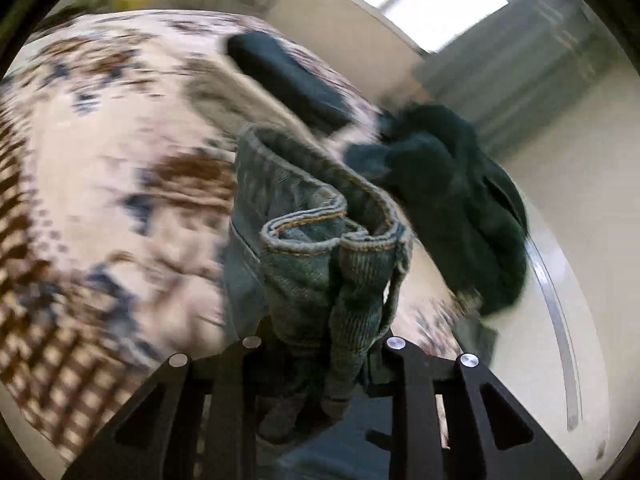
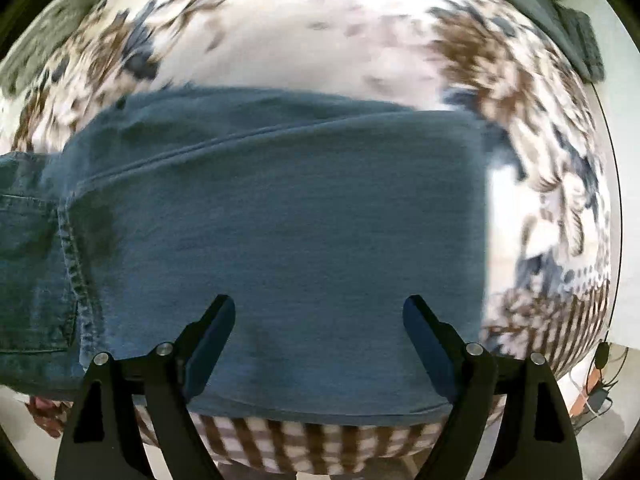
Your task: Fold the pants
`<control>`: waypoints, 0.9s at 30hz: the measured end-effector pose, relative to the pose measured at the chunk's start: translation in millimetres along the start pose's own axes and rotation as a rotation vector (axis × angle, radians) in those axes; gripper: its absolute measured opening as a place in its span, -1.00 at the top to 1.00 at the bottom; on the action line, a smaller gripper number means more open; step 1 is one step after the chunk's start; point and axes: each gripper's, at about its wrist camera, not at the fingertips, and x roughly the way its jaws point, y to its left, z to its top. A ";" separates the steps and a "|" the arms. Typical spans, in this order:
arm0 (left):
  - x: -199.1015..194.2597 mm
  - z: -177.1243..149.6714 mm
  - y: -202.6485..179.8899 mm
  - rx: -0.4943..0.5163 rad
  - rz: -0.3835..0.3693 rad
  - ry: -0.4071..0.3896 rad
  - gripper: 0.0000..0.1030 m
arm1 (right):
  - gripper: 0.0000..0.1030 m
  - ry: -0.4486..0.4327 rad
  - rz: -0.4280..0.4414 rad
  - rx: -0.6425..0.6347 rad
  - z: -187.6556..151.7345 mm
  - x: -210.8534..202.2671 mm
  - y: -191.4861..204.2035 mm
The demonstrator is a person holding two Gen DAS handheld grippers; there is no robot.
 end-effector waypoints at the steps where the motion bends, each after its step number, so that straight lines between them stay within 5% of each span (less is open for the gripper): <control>1: 7.4 -4.1 -15.0 0.014 -0.021 0.024 0.59 | -0.71 -0.007 0.002 0.007 -0.2 -3.4 -9.0; 15: 97.0 -114.4 -163.2 0.248 -0.152 0.385 0.60 | -0.71 -0.043 0.045 0.371 -12.0 -10.1 -197.3; 27: 157.1 -202.0 -185.7 0.355 -0.109 0.584 0.61 | -0.71 -0.056 0.029 0.451 -16.9 -2.1 -308.6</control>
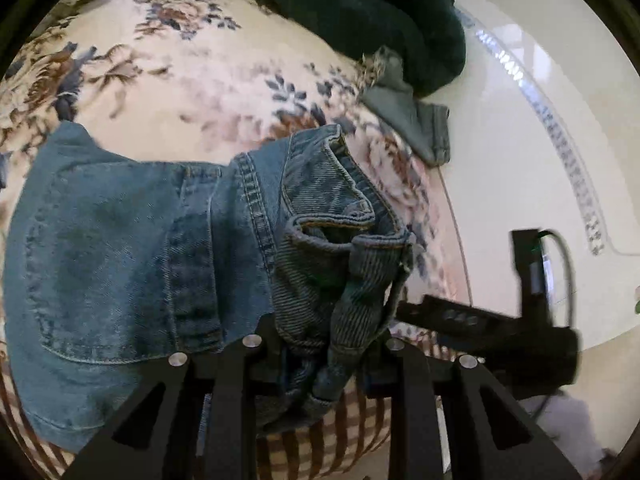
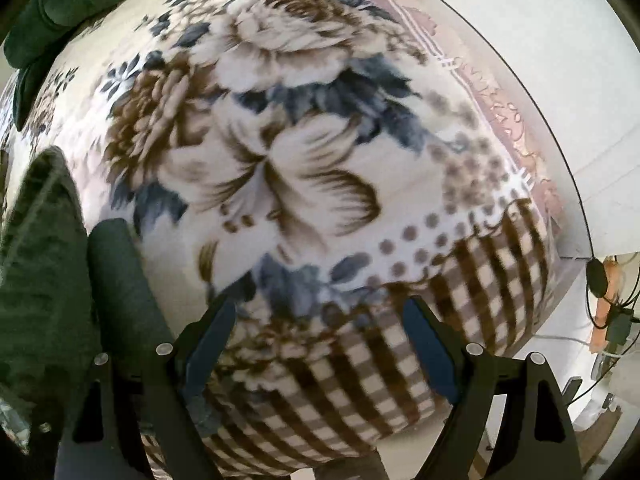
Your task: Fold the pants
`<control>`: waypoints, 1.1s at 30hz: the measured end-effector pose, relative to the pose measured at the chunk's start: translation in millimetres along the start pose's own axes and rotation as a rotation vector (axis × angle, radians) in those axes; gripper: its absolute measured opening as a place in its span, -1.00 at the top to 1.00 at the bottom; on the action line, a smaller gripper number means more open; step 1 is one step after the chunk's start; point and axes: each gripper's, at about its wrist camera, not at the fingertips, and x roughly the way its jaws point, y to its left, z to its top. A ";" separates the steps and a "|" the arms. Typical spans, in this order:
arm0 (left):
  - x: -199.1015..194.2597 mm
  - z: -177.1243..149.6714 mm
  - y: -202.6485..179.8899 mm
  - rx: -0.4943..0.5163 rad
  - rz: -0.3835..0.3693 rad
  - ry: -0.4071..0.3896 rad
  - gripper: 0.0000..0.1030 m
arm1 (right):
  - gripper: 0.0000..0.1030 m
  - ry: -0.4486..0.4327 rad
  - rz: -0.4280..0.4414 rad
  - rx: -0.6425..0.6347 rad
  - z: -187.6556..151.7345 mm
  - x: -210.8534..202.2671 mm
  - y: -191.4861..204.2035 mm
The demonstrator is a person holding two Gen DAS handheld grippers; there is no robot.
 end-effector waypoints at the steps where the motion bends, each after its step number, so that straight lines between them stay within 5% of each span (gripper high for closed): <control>1: 4.3 -0.9 -1.1 0.006 0.006 0.009 0.61 | -0.71 0.001 0.000 0.001 2.3 -0.3 -3.8; 10: 8.3 7.1 -24.8 0.071 0.165 0.123 0.48 | -0.73 0.025 0.099 -0.003 -1.5 -0.5 -8.5; 11: 4.6 10.6 -25.7 0.066 0.171 0.132 0.36 | -0.83 0.026 0.140 0.002 0.6 -3.3 -10.2; 13: 0.7 14.1 -24.7 0.031 0.125 0.169 -0.39 | -0.94 0.018 0.188 0.012 7.0 -7.3 -13.3; 14: -1.8 14.1 -24.1 0.008 0.120 0.194 -0.46 | -0.94 0.008 0.229 0.015 11.3 -11.2 -14.2; 18: -21.6 18.5 -16.3 -0.010 0.144 0.174 -0.47 | -0.94 -0.006 0.355 0.010 26.5 -23.7 -9.1; 22: -49.2 32.9 25.8 -0.064 0.257 0.110 -0.47 | -0.94 0.077 0.486 -0.073 32.9 -13.8 22.9; 29: -78.1 51.8 125.8 -0.126 0.534 0.026 -0.57 | -0.93 0.303 0.542 -0.108 27.2 75.2 84.5; 31: -84.0 53.0 142.5 -0.149 0.558 0.013 -0.57 | -0.72 0.274 0.571 -0.072 19.7 77.9 86.2; 33: -90.5 56.5 155.7 -0.165 0.573 0.001 -0.57 | 0.29 0.232 0.586 -0.067 11.0 68.0 87.3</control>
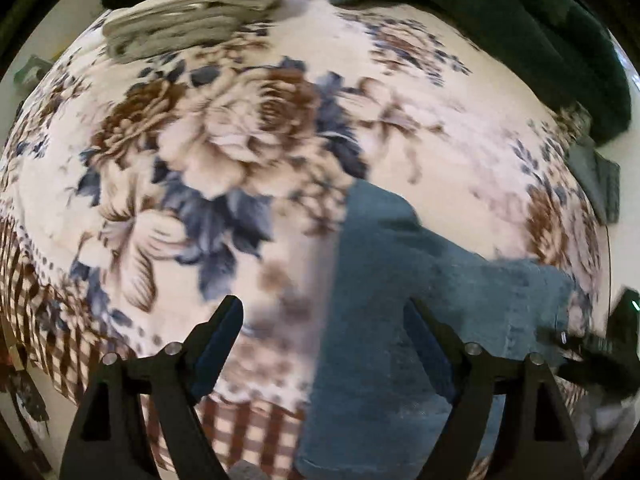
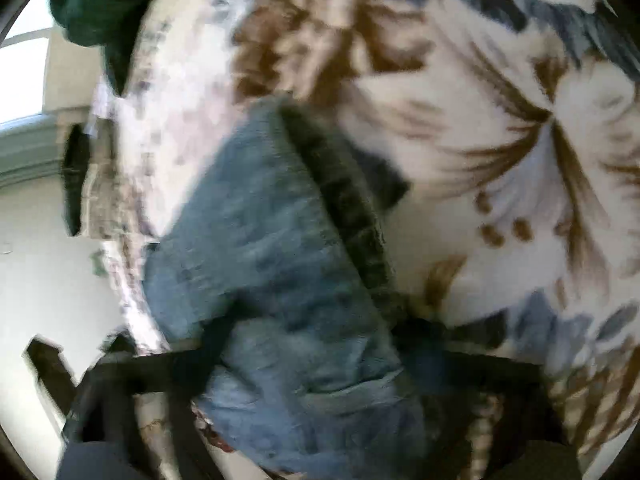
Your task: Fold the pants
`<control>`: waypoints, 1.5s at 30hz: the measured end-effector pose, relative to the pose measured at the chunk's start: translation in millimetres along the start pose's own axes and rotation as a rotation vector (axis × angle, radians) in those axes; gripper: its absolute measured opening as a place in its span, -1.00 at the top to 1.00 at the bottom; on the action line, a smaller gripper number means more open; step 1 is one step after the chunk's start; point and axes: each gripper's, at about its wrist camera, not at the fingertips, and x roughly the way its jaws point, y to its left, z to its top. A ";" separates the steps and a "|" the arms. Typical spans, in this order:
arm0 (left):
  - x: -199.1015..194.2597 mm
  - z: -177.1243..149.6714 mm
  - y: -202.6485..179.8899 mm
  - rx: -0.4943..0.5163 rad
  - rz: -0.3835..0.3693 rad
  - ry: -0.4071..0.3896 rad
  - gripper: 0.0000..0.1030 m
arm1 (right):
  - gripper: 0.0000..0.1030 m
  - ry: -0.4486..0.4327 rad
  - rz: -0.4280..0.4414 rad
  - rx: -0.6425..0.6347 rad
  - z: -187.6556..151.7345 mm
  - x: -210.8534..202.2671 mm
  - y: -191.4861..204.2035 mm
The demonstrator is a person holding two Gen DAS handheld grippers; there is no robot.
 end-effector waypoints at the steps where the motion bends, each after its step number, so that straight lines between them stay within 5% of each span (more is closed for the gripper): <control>1: -1.3 1.8 3.1 -0.005 0.004 -0.004 -0.57 | 0.38 -0.034 -0.032 -0.018 -6.6 -7.5 5.0; 5: -8.9 10.5 3.0 -0.018 -0.021 -0.017 -0.57 | 0.51 -0.163 -0.144 -0.188 -52.5 -52.8 45.9; 9: -12.3 18.5 -12.6 -0.021 -0.090 -0.018 -0.58 | 0.52 -0.212 -0.195 -0.153 -79.9 -82.7 38.5; 16: 51.7 33.5 -52.2 0.002 -0.182 0.107 -0.58 | 0.48 -0.156 -0.200 0.016 -65.5 -75.1 -29.6; 22: 122.5 39.3 -34.6 -0.135 -0.262 0.215 -0.62 | 0.46 -0.179 -0.254 -0.004 -51.4 -66.5 -40.1; 27: 102.6 41.0 -34.6 -0.090 -0.294 0.223 -0.63 | 0.33 -0.113 -0.312 0.002 -38.6 -53.3 -46.9; 29: 84.8 39.9 -32.8 -0.085 -0.322 0.215 -0.71 | 0.27 -0.093 -0.292 0.003 -37.0 -60.5 -44.1; 30: 71.2 36.1 -30.7 -0.085 -0.336 0.201 -0.86 | 0.13 -0.099 -0.279 0.008 -38.0 -66.0 -43.0; 33: 41.8 16.5 -24.1 -0.070 -0.328 0.171 -0.88 | -0.28 -0.129 -0.232 0.065 -54.7 -89.8 -48.0; 37: 34.3 -20.1 -15.2 -0.053 -0.264 0.184 -0.88 | -0.29 -0.090 -0.174 0.268 -93.0 -90.9 -75.6; 40: 52.5 -47.6 -14.9 -0.046 -0.257 0.263 -0.88 | -0.29 -0.040 0.021 0.464 -118.4 -60.3 -103.8; 41: 64.9 -58.2 -15.1 -0.036 -0.238 0.307 -0.88 | -0.22 -0.028 0.079 0.526 -123.6 -45.0 -111.5; 42: 72.4 -65.0 -13.3 -0.045 -0.251 0.329 -0.92 | 0.19 -0.036 0.110 0.551 -125.4 -37.2 -113.7; 43: 81.4 -71.0 -10.4 -0.064 -0.274 0.348 -1.00 | 0.23 -0.061 0.153 0.564 -125.9 -30.3 -113.2; 45: 91.7 -77.5 -3.4 -0.086 -0.325 0.333 -1.00 | 0.44 -0.119 0.094 0.531 -123.7 -32.6 -103.2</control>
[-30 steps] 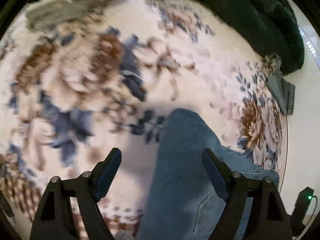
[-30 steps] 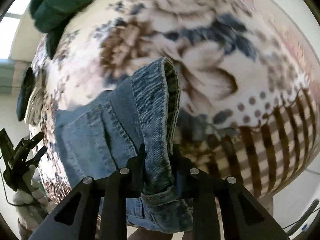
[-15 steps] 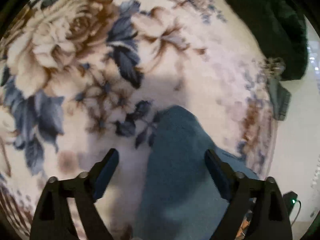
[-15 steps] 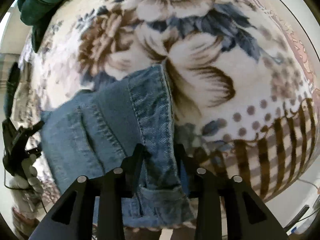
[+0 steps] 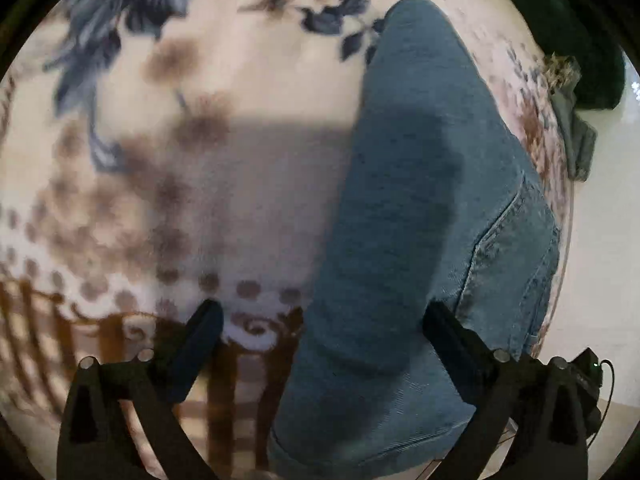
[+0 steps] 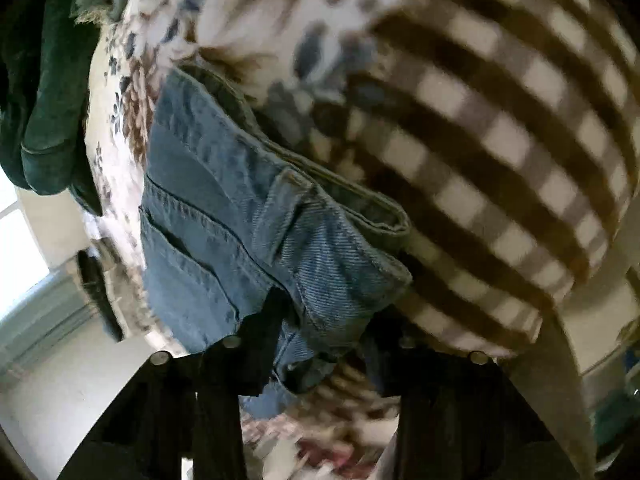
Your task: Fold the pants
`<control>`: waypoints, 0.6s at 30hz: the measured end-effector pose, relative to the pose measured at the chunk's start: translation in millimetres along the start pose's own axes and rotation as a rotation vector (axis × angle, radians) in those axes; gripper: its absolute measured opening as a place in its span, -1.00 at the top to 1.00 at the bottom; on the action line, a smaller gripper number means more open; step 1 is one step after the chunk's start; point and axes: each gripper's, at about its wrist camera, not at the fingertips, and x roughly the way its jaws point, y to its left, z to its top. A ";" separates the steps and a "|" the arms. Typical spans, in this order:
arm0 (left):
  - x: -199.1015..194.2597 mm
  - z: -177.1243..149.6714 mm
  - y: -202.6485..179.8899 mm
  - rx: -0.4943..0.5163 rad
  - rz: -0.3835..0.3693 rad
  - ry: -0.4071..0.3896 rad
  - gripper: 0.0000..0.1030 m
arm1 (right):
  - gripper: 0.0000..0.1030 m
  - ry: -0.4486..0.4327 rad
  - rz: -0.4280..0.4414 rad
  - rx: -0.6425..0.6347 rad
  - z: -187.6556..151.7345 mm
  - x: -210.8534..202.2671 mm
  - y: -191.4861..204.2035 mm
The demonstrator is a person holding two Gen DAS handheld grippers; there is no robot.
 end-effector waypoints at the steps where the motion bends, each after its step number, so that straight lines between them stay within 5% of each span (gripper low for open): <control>1: 1.7 0.4 2.5 0.001 -0.024 -0.004 -0.99 | 0.52 -0.034 -0.011 -0.028 -1.4 -5.6 5.3; 4: 3.7 2.3 3.0 0.020 -0.058 -0.004 -1.00 | 0.60 -0.078 -0.030 -0.056 1.9 -20.6 5.1; 8: 5.4 4.8 16.0 -0.041 -0.121 -0.021 -0.99 | 0.50 0.024 -0.028 -0.136 5.7 -9.4 12.0; 10: 7.2 8.8 19.5 -0.060 -0.134 -0.004 -0.99 | 0.34 0.041 -0.021 -0.163 5.0 -9.9 13.2; 12: 6.1 12.6 20.6 -0.071 -0.129 0.016 -0.99 | -0.29 0.053 -0.001 -0.156 4.0 -7.6 9.3; 13: 5.3 13.6 19.5 -0.066 -0.119 0.021 -0.99 | -0.33 0.063 0.023 -0.142 2.9 -4.8 4.5; 16: 0.6 9.0 1.0 -0.040 -0.068 0.008 -0.99 | -0.30 0.061 0.086 -0.100 -1.3 10.5 -4.0; 17: -2.5 7.2 -3.7 -0.034 -0.053 -0.001 -0.99 | 0.14 0.015 0.086 -0.109 -3.2 12.2 -0.7; 18: -7.3 5.8 -7.7 -0.027 -0.057 -0.017 -0.99 | 0.21 -0.068 0.034 -0.145 -9.4 7.2 5.2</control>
